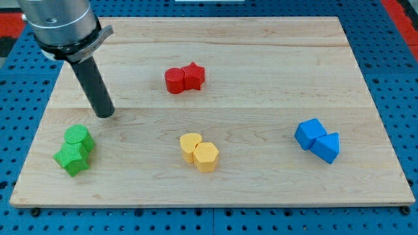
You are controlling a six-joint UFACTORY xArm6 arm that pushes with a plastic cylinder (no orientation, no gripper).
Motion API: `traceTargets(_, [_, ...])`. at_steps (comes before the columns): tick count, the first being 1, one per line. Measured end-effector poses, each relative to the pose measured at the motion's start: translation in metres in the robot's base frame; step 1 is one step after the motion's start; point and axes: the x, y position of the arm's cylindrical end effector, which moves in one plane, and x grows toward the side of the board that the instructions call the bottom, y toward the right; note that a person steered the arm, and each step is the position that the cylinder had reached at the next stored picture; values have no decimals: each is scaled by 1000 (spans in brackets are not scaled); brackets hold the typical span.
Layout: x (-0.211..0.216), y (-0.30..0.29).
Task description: Move your arm to the bottom side of the board
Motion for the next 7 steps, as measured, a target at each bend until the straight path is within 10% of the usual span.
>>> traceTargets(7, [-14,56])
